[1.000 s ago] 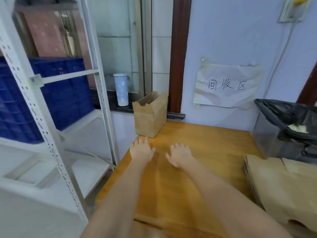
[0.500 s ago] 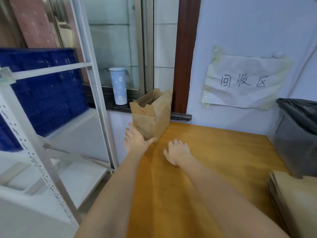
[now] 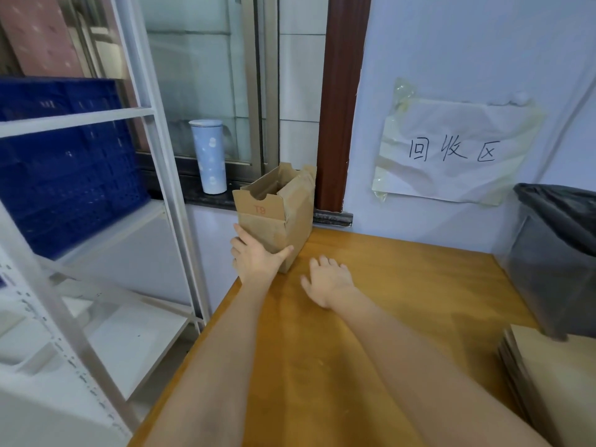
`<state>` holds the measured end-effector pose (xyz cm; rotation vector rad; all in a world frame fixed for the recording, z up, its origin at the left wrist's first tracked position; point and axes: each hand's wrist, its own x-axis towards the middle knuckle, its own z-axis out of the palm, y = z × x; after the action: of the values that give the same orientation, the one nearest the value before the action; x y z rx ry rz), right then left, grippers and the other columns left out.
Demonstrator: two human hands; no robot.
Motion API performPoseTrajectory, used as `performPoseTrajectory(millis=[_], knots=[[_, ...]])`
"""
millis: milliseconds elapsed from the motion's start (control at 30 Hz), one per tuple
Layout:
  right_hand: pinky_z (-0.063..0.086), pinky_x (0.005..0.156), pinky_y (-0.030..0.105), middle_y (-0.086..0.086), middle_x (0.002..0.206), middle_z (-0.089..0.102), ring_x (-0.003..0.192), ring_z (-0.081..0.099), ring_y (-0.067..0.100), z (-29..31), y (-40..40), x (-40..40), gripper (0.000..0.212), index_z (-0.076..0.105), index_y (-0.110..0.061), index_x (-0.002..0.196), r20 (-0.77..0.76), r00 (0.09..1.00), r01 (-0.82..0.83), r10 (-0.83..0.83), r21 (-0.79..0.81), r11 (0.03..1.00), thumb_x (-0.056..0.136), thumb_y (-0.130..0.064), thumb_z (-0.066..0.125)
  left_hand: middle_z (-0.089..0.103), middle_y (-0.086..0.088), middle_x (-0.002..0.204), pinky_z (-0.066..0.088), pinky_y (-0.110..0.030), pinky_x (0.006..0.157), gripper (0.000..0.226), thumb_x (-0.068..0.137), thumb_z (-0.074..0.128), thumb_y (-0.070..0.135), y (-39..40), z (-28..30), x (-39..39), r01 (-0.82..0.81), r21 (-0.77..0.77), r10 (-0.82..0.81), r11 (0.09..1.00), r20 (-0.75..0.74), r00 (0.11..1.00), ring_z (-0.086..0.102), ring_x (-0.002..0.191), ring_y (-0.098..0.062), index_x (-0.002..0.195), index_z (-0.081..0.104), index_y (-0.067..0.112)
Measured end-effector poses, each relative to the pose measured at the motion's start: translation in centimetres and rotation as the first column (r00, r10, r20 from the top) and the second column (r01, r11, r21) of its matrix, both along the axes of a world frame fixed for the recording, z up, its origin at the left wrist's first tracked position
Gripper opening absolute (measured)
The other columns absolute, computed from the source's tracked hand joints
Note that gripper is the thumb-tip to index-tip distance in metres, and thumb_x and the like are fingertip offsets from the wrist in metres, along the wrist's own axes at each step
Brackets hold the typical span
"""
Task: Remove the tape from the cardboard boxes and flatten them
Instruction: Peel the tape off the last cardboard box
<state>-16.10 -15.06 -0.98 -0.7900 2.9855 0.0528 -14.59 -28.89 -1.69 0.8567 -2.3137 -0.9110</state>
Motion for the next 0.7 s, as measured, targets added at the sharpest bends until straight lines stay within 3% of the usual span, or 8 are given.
performPoseTrajectory(millis=[267, 500, 633, 700], knots=[[0.039, 0.097, 0.038, 0.013, 0.140, 0.040, 0.125, 0.044, 0.028, 2.0, 1.0, 2.4, 0.064, 0.028, -0.007, 0.142, -0.078, 0.997, -0.008, 0.000, -0.098, 0.995, 0.096, -0.048, 0.045, 0.031, -0.016, 0.139, 0.038, -0.044, 0.100, 0.120, 0.065, 0.074, 0.066, 2.1, 3.3, 2.6, 0.011, 0.079, -0.004, 0.997, -0.082, 0.997, 0.032, 0.130, -0.033, 0.148, 0.010, 0.007], [0.034, 0.105, 0.040, 0.014, 0.150, 0.027, 0.137, 0.032, 0.028, 4.8, 2.7, 6.2, 0.089, 0.011, -0.007, 0.149, -0.176, 0.984, 0.001, -0.033, -0.177, 0.984, 0.087, -0.045, 0.064, 0.038, -0.018, 0.138, 0.038, -0.047, 0.102, 0.106, 0.067, 0.066, 0.073, 3.5, 7.6, 6.4, 0.044, 0.273, -0.035, 0.961, -0.039, 0.999, 0.039, 0.127, -0.036, 0.139, 0.026, 0.007], [0.031, 0.110, 0.040, 0.015, 0.150, 0.028, 0.137, 0.033, 0.030, 6.2, 3.9, 8.6, 0.095, 0.012, -0.006, 0.148, -0.224, 0.973, 0.005, -0.047, -0.187, 0.982, 0.084, -0.046, 0.068, 0.039, -0.016, 0.139, 0.039, -0.044, 0.099, 0.110, 0.067, 0.064, 0.075, 4.1, 10.0, 8.8, 0.091, 0.382, -0.094, 0.920, -0.011, 0.996, 0.041, 0.126, -0.035, 0.144, 0.023, 0.009], [0.029, 0.111, 0.041, 0.016, 0.150, 0.028, 0.136, 0.033, 0.031, 6.9, 4.4, 9.8, 0.101, 0.008, -0.006, 0.149, -0.256, 0.966, -0.006, -0.045, -0.194, 0.981, 0.081, -0.047, 0.070, 0.042, -0.014, 0.139, 0.043, -0.043, 0.094, 0.118, 0.057, 0.064, 0.081, 4.3, 11.1, 9.9, 0.128, 0.484, -0.136, 0.865, -0.019, 0.991, 0.045, 0.123, -0.037, 0.145, 0.025, 0.012]])
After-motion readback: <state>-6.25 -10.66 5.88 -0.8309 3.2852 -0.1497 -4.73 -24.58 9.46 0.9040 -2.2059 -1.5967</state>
